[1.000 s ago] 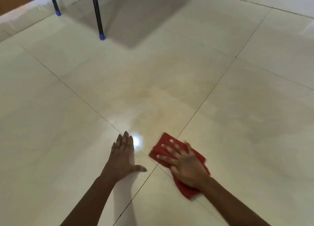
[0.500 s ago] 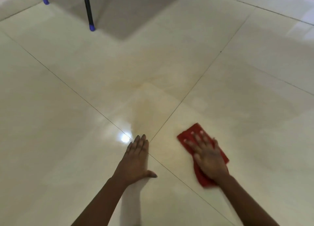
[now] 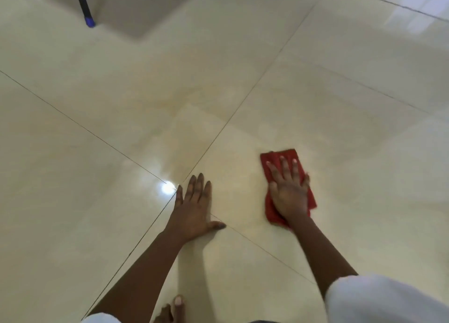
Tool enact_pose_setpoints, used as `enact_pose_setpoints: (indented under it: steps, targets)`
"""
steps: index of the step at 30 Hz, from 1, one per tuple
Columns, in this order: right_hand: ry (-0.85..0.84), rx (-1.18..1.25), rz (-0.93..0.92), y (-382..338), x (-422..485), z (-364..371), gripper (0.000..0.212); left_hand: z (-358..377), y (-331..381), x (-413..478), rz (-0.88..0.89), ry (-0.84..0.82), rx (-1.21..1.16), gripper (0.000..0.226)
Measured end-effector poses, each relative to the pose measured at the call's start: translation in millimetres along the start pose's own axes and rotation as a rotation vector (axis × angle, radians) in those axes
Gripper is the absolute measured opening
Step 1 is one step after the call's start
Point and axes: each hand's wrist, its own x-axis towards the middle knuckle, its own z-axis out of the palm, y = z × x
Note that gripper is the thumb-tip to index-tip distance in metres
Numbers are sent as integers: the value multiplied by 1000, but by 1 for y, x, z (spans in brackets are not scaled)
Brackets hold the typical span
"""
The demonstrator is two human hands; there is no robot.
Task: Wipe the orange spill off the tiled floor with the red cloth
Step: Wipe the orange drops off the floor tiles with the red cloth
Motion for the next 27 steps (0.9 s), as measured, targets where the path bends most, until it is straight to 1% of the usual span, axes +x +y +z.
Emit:
enact_pose_setpoints:
  steps: [1,3,4,5,7,9,11,12,13,14,16,18,20,22,23,24,26,27]
  targets:
    - [6,-14,-70,-19,-6,4,69,3,2,-4,7,9,9,131]
    - [18,-32,-321,-40,-40,19,59,10,3,-11,28,22,-7,132]
    - [9,-30,-416,-37,-62,26,56,11,2,-13,43,20,-10,133]
    - [-2,-26,-459,-24,-82,28,57,12,2,-15,54,15,-11,133]
    - [50,-15,-432,14,-90,25,58,9,2,-16,64,15,-27,135]
    - [82,-1,-242,37,-66,15,58,6,4,-17,59,8,-19,138]
    - [22,50,-47,27,-35,5,65,4,7,-17,45,-19,-2,133]
    - [-2,71,-28,12,-28,5,70,4,8,-18,38,-29,-8,127]
    - [-16,96,-70,-7,-28,5,72,2,9,-20,29,-29,-31,120]
    - [-41,124,-156,-24,-33,9,73,1,11,-20,18,-29,-67,113]
    - [-92,172,-326,-48,-51,19,70,-7,15,-24,-11,-13,-159,89]
    - [-104,249,-351,-55,-62,20,68,-15,17,-24,-48,36,-289,63]
    - [-77,406,-271,-55,-61,14,61,-22,21,-22,-113,90,-410,49]
    - [-75,638,-193,-57,-60,2,56,-29,28,-19,-183,138,-543,33]
    - [-98,737,-167,-59,-60,-3,54,-35,32,-19,-213,148,-664,27]
    - [-120,817,-152,-62,-61,-6,54,-39,38,-18,-245,133,-844,24]
    - [-131,947,-145,-72,-60,-15,60,-54,46,-17,-277,75,-1279,20]
    - [-131,1001,-141,-76,-58,-19,62,-61,48,-15,-272,52,-1424,18]
